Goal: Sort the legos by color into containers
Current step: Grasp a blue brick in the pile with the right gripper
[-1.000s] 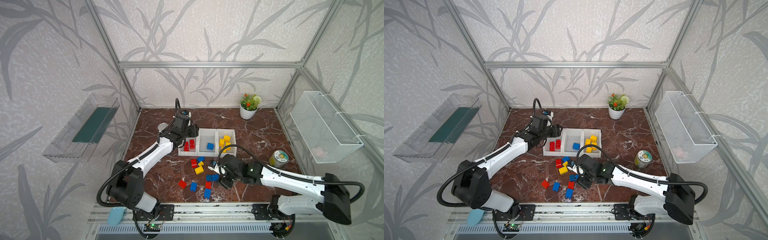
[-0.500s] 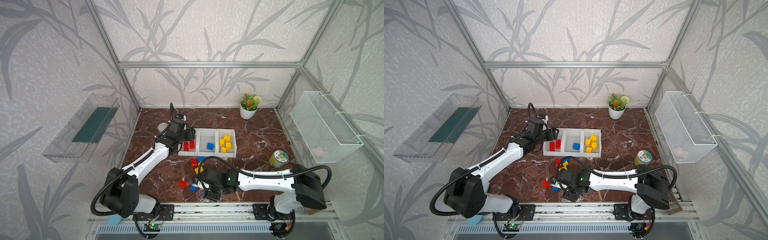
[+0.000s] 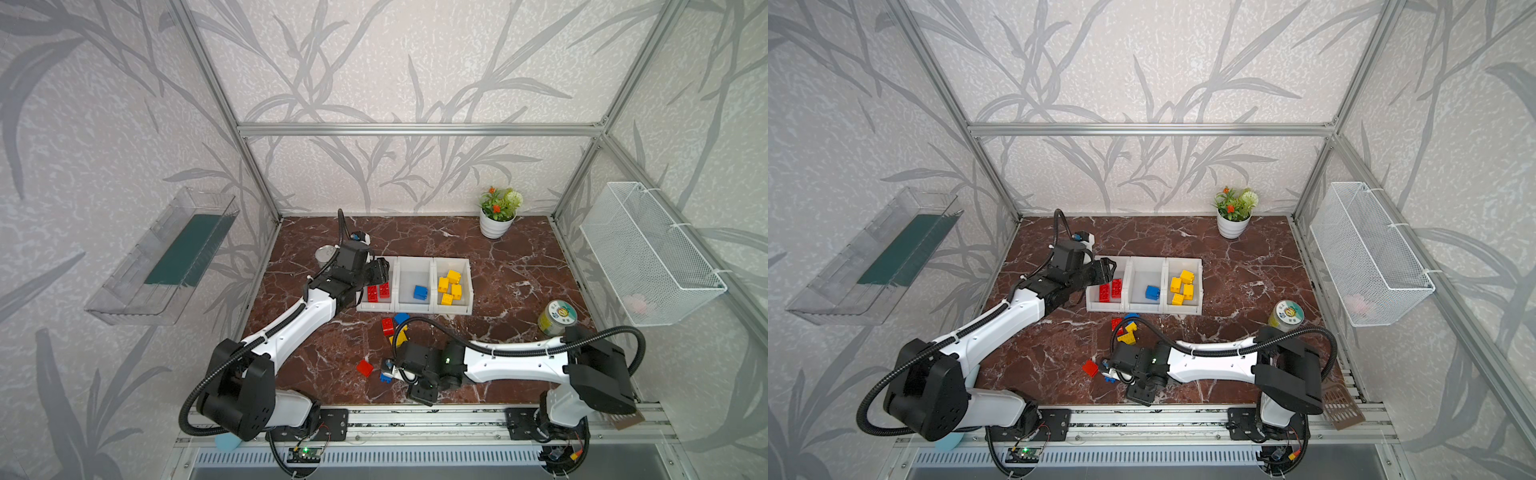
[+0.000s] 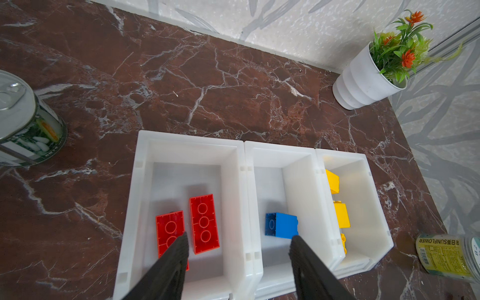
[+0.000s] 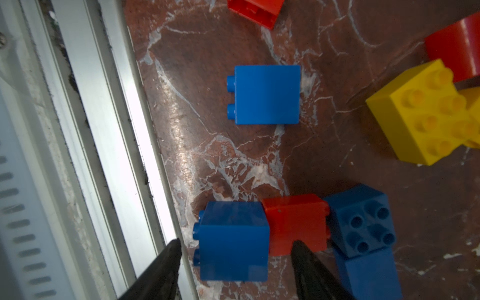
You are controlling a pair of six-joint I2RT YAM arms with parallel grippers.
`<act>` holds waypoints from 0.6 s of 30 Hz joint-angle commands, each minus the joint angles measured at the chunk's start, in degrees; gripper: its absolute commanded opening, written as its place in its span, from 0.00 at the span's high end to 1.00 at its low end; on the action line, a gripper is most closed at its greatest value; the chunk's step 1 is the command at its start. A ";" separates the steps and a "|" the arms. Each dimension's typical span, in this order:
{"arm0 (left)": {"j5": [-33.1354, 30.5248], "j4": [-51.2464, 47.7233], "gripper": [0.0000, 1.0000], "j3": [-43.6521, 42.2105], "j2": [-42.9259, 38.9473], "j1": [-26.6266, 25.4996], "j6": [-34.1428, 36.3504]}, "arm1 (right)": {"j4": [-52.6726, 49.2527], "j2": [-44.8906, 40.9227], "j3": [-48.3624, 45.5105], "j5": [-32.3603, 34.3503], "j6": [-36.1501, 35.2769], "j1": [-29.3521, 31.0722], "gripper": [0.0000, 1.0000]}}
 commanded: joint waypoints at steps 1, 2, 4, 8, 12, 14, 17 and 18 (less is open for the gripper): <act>-0.65 1.24 0.36 -0.14 -0.41 0.44 -0.63 | -1.41 0.88 1.47 -0.13 0.31 0.54 0.32; -0.52 1.31 0.36 -0.13 -0.35 0.44 -0.73 | -1.39 1.16 1.47 -0.13 0.31 0.51 0.33; -0.39 1.33 0.36 -0.04 -0.04 0.48 -0.79 | -1.25 1.55 1.47 0.13 0.31 0.48 0.35; -0.47 1.29 0.36 0.09 0.16 0.60 -0.62 | -1.16 2.33 1.57 0.75 0.34 0.50 0.38; -0.60 1.19 0.35 0.06 0.21 0.81 -0.60 | -0.47 3.21 1.47 1.10 0.39 0.53 0.44; -0.66 1.02 0.36 0.08 0.17 0.96 -0.56 | -0.39 3.41 1.73 1.10 0.48 0.53 0.48; -0.77 1.00 0.35 0.14 0.05 1.25 -0.47 | -0.19 3.41 1.95 1.22 0.46 0.40 0.54; -0.74 0.94 0.35 0.14 0.11 1.32 -0.49 | -0.10 3.38 1.99 1.19 0.40 0.47 0.56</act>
